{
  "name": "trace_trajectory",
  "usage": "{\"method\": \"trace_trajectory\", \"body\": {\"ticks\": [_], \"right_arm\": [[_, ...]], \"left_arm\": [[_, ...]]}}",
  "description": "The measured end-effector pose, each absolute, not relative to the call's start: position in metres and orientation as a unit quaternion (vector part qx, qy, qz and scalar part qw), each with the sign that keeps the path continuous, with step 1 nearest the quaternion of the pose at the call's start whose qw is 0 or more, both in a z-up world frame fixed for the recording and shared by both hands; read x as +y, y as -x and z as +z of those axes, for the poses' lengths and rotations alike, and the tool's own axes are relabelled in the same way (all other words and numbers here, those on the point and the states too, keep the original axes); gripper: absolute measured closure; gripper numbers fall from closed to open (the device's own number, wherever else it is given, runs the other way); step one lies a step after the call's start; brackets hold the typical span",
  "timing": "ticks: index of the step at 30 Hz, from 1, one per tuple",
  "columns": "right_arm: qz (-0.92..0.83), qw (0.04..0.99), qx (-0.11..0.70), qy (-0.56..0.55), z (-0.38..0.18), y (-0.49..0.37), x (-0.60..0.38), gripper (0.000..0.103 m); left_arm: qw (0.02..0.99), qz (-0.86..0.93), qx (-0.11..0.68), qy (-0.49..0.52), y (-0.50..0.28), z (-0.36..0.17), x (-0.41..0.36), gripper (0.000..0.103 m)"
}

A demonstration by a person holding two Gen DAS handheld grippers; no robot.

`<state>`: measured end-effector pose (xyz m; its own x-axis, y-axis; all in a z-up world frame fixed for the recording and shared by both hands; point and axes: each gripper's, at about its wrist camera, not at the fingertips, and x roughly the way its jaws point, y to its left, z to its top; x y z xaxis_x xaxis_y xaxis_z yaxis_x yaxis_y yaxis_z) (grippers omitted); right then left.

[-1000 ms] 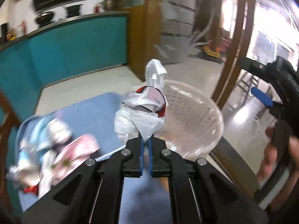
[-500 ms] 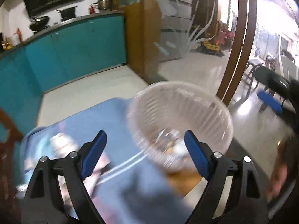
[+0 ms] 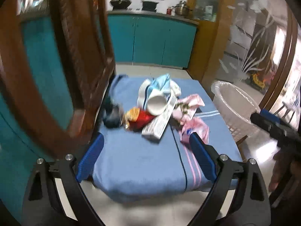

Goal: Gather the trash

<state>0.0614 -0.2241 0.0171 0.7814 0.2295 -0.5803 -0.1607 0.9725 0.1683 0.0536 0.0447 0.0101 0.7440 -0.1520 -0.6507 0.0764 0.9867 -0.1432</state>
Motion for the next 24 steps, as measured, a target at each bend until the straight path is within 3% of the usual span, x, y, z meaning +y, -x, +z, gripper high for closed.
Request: {"method": "trace_trajectory", "body": {"ticks": [24], "right_arm": [[0.108,0.94,0.319,-0.059,0.003,-0.059,-0.219,0.003]], "left_arm": [[0.924,-0.051,0.377,0.05,-0.073,-0.014,0.033,0.011]]}}
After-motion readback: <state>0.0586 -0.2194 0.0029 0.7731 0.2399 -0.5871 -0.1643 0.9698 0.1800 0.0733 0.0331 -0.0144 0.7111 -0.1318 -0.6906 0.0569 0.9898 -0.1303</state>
